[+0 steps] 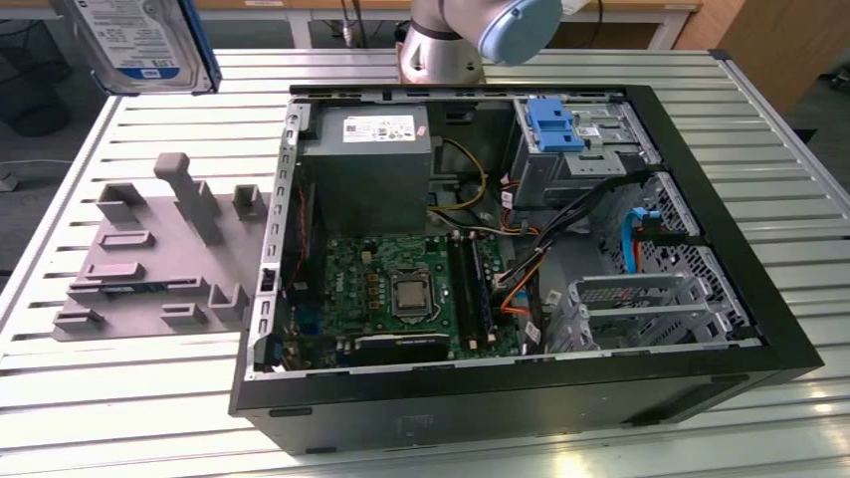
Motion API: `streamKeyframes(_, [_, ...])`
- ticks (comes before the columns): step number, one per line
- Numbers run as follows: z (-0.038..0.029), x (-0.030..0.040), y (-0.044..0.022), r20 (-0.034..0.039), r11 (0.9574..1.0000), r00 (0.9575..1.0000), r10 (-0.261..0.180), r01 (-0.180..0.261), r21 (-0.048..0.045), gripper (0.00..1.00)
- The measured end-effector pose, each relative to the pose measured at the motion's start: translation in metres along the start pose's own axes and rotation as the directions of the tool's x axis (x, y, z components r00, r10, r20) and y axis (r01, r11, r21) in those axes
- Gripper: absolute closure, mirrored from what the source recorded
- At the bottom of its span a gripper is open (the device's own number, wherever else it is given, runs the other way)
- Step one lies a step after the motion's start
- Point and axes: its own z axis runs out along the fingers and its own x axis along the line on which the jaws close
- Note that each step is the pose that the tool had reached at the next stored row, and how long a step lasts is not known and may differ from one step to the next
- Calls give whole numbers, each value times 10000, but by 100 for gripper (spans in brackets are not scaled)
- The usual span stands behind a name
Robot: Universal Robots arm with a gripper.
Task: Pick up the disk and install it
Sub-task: 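Pick up the disk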
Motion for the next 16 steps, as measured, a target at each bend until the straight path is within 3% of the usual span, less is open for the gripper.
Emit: streamKeyframes(16, [10, -9, -726, 1, 10000, 10000, 0, 0, -1, 64])
